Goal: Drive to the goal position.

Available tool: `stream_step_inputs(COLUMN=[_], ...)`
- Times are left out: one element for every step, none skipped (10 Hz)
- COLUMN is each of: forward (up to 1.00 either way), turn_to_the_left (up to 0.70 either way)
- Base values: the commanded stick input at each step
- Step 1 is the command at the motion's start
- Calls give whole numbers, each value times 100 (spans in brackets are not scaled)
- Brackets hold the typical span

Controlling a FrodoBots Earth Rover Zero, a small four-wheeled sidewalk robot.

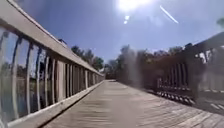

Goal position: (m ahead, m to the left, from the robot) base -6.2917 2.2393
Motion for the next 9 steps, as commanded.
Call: stream_step_inputs(forward=[62, 59, 59, 59, 59, 59, 59, 59, 59], turn_to_the_left=[1, 1, 1, 1, 1, 1, 1, 1, 1])
